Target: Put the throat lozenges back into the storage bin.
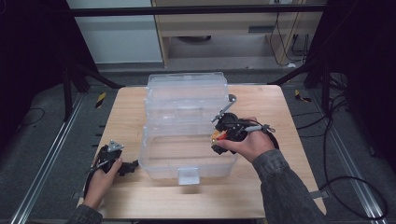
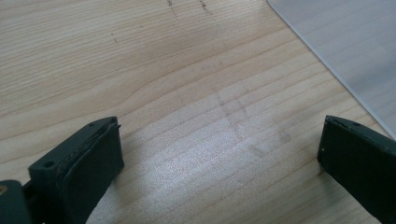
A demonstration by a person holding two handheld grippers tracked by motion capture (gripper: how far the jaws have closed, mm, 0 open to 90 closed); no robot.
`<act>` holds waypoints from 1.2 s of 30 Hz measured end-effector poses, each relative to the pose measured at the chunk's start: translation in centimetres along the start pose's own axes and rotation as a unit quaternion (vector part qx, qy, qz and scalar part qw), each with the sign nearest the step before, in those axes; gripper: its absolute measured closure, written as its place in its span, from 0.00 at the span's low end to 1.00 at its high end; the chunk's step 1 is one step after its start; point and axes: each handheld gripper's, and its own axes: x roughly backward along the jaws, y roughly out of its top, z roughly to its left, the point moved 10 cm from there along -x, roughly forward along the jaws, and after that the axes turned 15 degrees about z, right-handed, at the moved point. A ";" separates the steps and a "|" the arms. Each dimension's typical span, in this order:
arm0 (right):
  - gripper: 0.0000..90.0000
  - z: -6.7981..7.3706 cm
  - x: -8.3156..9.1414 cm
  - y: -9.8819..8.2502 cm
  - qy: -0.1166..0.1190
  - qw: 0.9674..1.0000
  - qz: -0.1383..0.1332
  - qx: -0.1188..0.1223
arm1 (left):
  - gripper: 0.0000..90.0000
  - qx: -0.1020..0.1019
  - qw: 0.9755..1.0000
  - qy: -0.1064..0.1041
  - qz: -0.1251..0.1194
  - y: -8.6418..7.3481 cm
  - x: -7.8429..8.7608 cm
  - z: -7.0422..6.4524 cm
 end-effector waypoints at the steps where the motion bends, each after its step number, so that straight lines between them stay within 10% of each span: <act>1: 0.23 0.0 -0.1 0.0 -0.001 1.000 0.002 0.000 | 0.00 0.000 1.000 0.000 0.000 0.0 0.0 0.0; 36: 0.23 -0.4 -4.1 -2.0 0.011 0.999 0.028 -0.024 | 0.00 -0.004 1.000 0.001 0.000 0.0 0.0 0.0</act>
